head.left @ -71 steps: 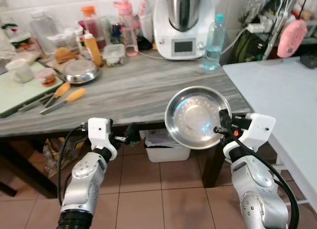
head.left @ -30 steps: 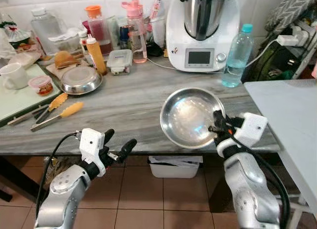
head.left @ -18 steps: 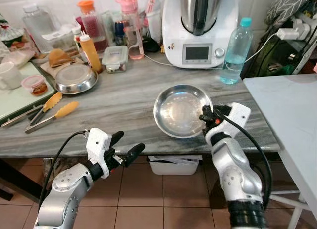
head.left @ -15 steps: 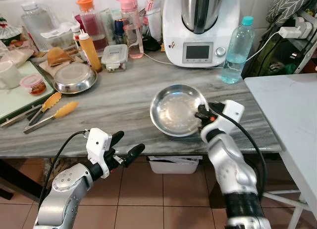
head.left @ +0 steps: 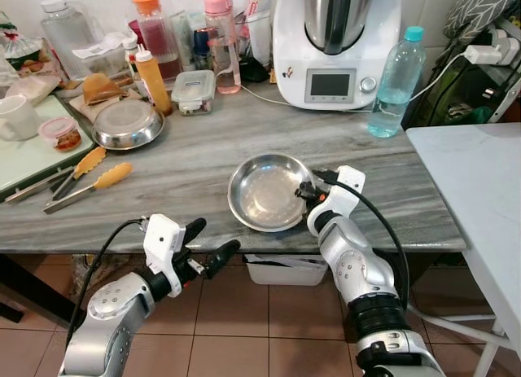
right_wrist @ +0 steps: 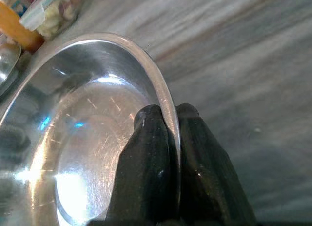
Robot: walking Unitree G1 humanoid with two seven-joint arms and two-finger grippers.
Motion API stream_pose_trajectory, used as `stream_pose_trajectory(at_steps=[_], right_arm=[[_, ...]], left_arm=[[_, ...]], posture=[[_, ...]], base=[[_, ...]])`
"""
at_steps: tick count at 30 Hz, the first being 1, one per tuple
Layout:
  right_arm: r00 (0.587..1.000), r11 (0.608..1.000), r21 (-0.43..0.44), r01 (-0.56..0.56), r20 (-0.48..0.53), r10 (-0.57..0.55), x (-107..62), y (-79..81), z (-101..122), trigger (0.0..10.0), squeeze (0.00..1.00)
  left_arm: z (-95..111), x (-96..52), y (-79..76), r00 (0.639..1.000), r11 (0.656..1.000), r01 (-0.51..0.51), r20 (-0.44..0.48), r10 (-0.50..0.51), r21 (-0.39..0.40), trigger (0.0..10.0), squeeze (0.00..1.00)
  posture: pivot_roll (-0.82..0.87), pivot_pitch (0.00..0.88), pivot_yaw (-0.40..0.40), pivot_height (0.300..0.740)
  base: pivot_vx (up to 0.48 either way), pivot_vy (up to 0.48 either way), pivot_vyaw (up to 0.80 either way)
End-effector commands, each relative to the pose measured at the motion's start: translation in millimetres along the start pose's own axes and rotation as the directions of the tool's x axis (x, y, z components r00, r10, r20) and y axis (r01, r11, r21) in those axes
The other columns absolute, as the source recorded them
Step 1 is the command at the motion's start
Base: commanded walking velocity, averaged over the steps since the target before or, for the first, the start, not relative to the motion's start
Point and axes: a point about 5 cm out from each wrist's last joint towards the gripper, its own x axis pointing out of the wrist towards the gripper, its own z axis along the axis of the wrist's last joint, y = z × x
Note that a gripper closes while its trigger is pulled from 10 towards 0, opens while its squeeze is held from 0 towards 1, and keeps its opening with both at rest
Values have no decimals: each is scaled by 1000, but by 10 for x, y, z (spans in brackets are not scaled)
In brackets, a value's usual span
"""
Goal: Setting the table
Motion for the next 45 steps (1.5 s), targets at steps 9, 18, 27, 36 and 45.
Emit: stream_pose_trajectory(at_steps=[9,18,27,36,45], right_arm=[[999,999,28,-30,-36,31,75,155,-28,10000,1000],[997,996,46,-72,-21,73,80,175,19,10000,1000],[992,995,-49,-84,94,88,-2,98,222,10000,1000],[948,929,-370,19,302,100,-366,-108,471,10000,1000],[960,924,-375,69,276,40,-799,-414,249,10000,1000]], left_arm=[[45,12,-42,999,999,32,8,-32,11,10000,0],[75,55,-94,999,999,44,15,-44,13,10000,0],[153,84,-120,998,1000,15,54,-16,21,10000,0],[299,133,-109,992,998,-59,114,55,30,10000,0],[309,171,-158,991,998,-55,121,51,28,10000,0]], posture=[[-31,44,63,740],[-36,40,65,740],[-39,41,62,740],[-49,38,56,740],[-77,25,61,740]], base=[[0,0,0],[0,0,0],[0,0,0],[0,0,0],[0,0,0]])
